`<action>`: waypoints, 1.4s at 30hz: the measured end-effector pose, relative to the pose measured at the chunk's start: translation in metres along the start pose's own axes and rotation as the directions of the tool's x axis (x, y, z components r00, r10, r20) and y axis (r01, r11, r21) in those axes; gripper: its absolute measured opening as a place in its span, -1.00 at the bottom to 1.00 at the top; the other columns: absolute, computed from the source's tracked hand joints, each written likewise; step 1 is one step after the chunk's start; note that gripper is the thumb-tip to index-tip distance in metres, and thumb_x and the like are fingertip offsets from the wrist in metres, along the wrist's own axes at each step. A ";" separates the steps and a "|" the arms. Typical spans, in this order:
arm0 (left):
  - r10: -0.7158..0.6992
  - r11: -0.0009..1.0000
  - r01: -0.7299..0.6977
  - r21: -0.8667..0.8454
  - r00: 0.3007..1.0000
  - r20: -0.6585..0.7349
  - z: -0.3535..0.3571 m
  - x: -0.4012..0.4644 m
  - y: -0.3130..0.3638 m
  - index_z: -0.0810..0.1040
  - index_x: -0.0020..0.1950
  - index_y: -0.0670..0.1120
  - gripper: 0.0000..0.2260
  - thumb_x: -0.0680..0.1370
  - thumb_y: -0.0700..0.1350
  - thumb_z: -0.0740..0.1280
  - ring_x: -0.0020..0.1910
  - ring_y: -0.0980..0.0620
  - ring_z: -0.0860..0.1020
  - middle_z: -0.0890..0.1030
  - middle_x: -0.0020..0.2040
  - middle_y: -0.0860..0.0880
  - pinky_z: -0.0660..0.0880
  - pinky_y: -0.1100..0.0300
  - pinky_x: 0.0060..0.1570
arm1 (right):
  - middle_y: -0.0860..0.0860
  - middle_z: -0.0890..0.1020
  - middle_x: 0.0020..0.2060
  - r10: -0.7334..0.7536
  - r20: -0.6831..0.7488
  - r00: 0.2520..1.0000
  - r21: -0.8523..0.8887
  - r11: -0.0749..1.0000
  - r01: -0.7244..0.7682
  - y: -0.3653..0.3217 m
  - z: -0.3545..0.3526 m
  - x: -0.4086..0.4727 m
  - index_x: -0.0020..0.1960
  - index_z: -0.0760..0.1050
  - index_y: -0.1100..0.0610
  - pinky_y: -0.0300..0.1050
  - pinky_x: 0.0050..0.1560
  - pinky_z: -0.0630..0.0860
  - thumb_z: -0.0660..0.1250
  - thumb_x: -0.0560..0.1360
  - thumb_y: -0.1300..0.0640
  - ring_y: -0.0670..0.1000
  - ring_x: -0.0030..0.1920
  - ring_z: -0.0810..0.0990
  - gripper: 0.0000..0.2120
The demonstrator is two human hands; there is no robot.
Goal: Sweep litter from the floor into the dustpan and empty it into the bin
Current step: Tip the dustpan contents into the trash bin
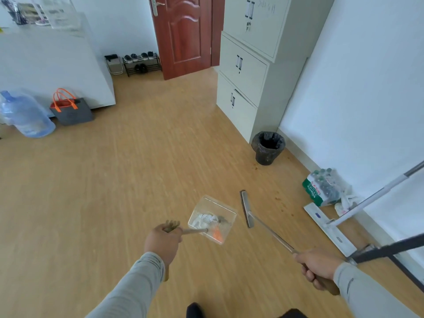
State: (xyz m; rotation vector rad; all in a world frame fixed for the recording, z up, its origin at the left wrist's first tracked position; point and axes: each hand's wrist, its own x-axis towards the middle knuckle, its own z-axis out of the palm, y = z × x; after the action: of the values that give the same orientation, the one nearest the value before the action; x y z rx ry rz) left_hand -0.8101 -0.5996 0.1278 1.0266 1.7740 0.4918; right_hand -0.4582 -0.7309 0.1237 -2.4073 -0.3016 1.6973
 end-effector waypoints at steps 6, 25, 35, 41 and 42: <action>0.009 0.991 -0.001 -0.136 0.998 0.059 -0.026 0.056 0.026 0.62 -0.08 -0.14 -0.67 0.53 0.14 0.37 -0.52 0.03 0.40 0.71 -0.20 -0.13 0.43 0.15 -0.36 | 0.02 0.45 -0.54 -0.027 -0.019 0.999 0.003 1.000 0.027 -0.060 0.027 -0.009 -0.23 0.40 0.17 -0.29 -0.51 0.33 0.32 0.61 0.04 -0.08 -0.60 0.36 -0.69; -0.016 0.988 0.023 -0.155 0.999 0.049 -0.002 0.199 0.174 0.63 0.02 -0.17 -0.56 0.63 0.17 0.18 -0.58 0.01 0.31 0.71 -0.12 -0.26 0.35 0.19 -0.44 | 0.08 0.47 -0.47 -0.004 0.051 0.999 0.038 0.999 0.002 -0.238 -0.014 0.107 -0.31 0.44 0.18 -0.24 -0.45 0.37 0.32 0.59 0.00 -0.02 -0.52 0.36 -0.63; -0.010 0.987 0.037 -0.157 0.985 0.170 0.019 0.260 0.231 0.61 0.08 -0.11 -0.63 0.60 0.18 0.27 -0.52 0.02 0.37 0.71 -0.14 -0.21 0.38 0.17 -0.40 | 0.07 0.45 -0.50 -0.004 0.061 0.998 0.024 1.000 0.002 -0.301 -0.036 0.125 -0.33 0.42 0.18 -0.24 -0.47 0.38 0.31 0.60 -0.01 -0.02 -0.56 0.34 -0.61; -0.046 0.979 0.096 -0.178 0.963 0.266 0.021 0.315 0.253 0.57 0.14 -0.16 -0.61 0.62 0.15 0.25 -0.53 0.01 0.35 0.61 -0.19 -0.17 0.33 0.19 -0.47 | 0.06 0.46 -0.49 0.035 0.052 0.998 0.063 0.997 -0.039 -0.326 -0.034 0.129 -0.30 0.44 0.18 -0.25 -0.47 0.39 0.30 0.60 -0.02 -0.02 -0.56 0.35 -0.62; -0.045 0.981 0.096 -0.170 0.959 0.280 0.020 0.325 0.258 0.56 0.14 -0.17 -0.61 0.62 0.15 0.24 -0.53 0.01 0.35 0.61 -0.18 -0.17 0.33 0.19 -0.48 | 0.06 0.46 -0.48 0.049 0.050 0.998 0.077 0.996 -0.052 -0.330 -0.033 0.129 -0.29 0.44 0.18 -0.25 -0.47 0.39 0.30 0.60 -0.02 -0.03 -0.56 0.36 -0.63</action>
State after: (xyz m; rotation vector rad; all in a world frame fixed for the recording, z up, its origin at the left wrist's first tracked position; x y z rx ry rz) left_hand -0.7339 -0.1916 0.1247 0.8554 1.4832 0.4351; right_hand -0.4053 -0.3794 0.1040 -2.3405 -0.1789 1.7564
